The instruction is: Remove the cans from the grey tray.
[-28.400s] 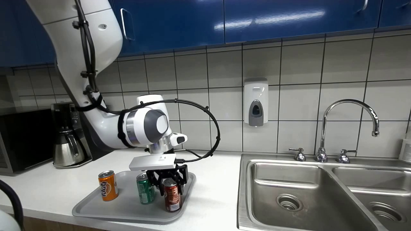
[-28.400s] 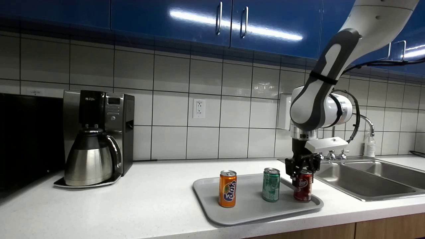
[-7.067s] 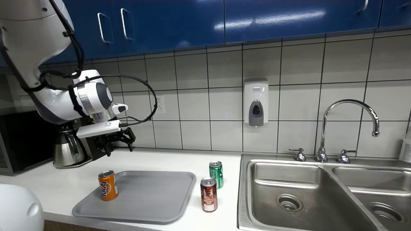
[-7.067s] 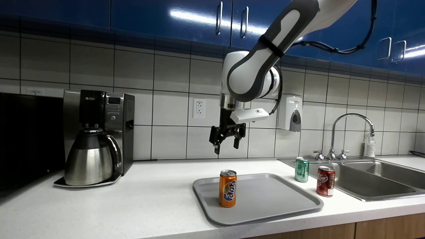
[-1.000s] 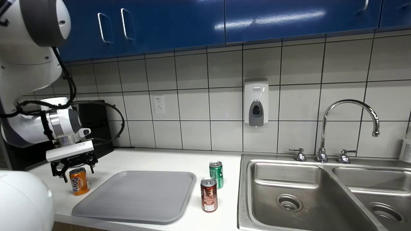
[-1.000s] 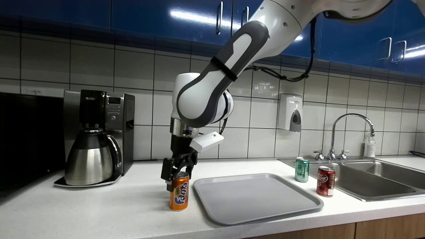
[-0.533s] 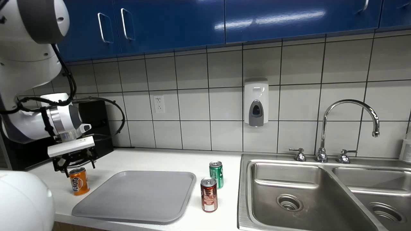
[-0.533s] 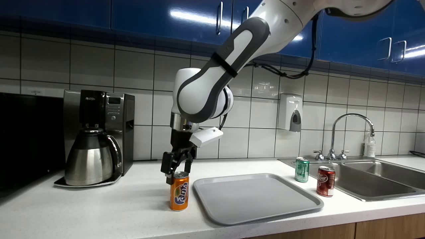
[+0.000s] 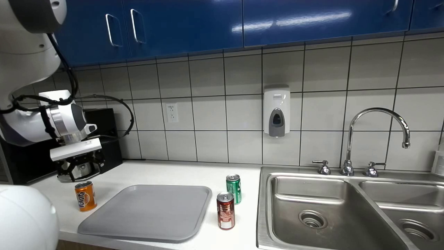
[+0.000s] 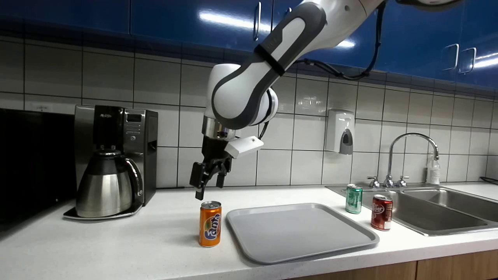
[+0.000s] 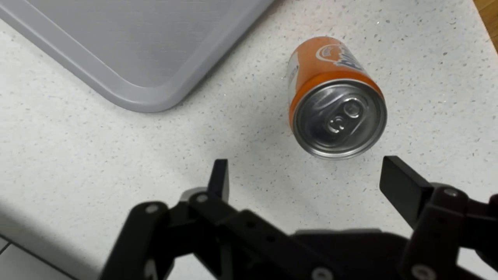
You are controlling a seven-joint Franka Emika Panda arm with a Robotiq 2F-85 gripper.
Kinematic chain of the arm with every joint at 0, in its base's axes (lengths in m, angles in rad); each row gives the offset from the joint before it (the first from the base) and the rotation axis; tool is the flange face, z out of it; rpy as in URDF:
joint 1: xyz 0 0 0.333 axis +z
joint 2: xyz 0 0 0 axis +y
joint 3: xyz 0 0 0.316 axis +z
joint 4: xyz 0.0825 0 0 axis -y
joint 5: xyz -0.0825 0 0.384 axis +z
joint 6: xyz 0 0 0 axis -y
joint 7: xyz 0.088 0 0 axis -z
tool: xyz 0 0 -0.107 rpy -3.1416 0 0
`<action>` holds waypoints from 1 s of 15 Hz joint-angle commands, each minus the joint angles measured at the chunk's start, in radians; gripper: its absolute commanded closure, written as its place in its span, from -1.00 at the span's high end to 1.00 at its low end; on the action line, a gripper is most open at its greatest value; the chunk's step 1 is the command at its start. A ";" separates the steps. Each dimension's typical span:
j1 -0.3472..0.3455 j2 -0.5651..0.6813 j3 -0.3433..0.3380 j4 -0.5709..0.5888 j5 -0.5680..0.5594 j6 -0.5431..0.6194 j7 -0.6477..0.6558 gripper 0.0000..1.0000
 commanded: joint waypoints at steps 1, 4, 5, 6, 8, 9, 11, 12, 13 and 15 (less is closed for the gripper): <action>-0.035 -0.118 0.008 -0.109 -0.008 0.044 -0.021 1.00; -0.068 -0.193 0.006 -0.186 0.007 0.071 -0.026 1.00; -0.079 -0.215 0.005 -0.211 0.012 0.078 -0.028 1.00; -0.092 -0.239 0.003 -0.237 0.016 0.085 -0.029 1.00; -0.118 -0.289 -0.003 -0.291 0.024 0.099 -0.034 1.00; -0.131 -0.316 -0.008 -0.321 0.027 0.108 -0.038 1.00; -0.155 -0.364 -0.019 -0.374 0.034 0.120 -0.046 1.00; -0.165 -0.386 -0.025 -0.397 0.037 0.123 -0.049 1.00; -0.175 -0.409 -0.033 -0.424 0.042 0.126 -0.053 1.00; -0.195 -0.452 -0.051 -0.468 0.044 0.127 -0.056 1.00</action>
